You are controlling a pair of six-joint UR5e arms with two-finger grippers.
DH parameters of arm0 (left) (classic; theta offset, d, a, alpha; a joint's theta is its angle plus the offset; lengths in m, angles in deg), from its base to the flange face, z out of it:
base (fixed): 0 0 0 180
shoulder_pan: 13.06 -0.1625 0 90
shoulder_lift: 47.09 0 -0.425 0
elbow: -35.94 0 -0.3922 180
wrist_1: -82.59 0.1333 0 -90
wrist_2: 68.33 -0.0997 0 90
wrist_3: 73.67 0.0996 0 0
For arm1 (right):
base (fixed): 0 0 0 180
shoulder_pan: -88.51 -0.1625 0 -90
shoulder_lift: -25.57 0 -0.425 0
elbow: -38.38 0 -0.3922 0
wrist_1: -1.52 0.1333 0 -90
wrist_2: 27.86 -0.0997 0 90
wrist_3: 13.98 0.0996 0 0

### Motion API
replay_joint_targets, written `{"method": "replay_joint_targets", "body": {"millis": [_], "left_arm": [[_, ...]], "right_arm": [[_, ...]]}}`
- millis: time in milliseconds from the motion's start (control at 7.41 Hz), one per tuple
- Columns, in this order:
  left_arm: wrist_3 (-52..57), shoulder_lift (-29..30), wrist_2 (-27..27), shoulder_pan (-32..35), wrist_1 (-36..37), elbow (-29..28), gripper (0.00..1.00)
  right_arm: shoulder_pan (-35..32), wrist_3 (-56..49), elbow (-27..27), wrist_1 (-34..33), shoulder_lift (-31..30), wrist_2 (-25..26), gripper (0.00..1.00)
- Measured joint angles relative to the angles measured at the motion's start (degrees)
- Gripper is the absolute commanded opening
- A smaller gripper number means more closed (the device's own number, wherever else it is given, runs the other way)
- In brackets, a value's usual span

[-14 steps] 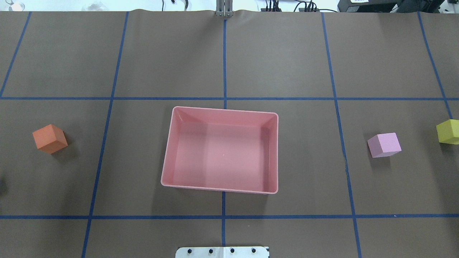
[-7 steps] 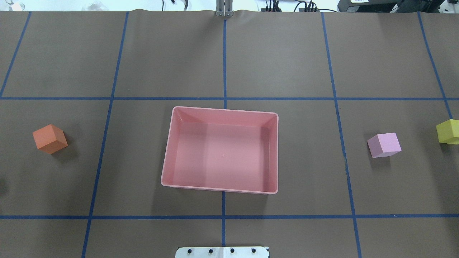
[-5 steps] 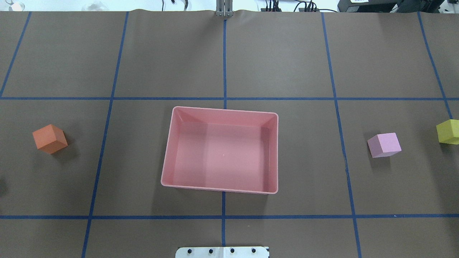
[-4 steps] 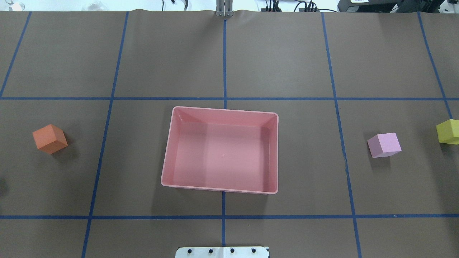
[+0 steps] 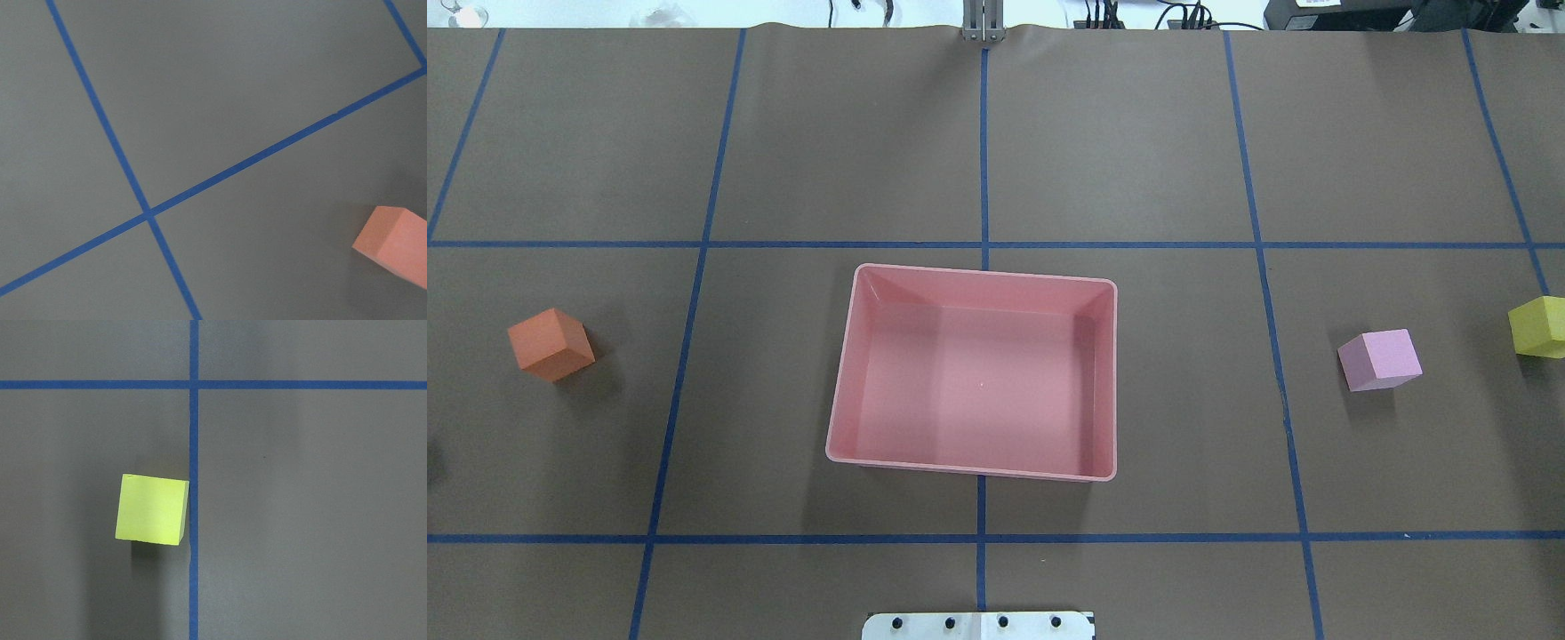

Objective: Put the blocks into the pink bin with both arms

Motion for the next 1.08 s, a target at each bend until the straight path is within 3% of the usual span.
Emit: {"method": "replay_joint_targets", "body": {"millis": [270,540,809,1079], "left_arm": [[-24.7,-1.1,-1.9,-5.5,-8.9,0.0,1.00],[-43.4,-2.1,-8.5,-12.7,-13.9,0.2,1.00],[-49.9,-2.7,-12.5,-18.2,-14.8,0.2,1.00],[-51.0,-3.4,-13.3,-20.9,-14.9,0.1,1.00]], "right_arm": [[0.0,0.0,0.0,0.0,-0.1,0.0,1.00],[0.0,0.0,0.0,0.0,-0.1,0.0,1.00],[0.0,-0.1,0.0,0.0,-0.1,0.0,1.00],[0.0,-0.1,0.0,0.0,-0.1,0.0,1.00]]}}
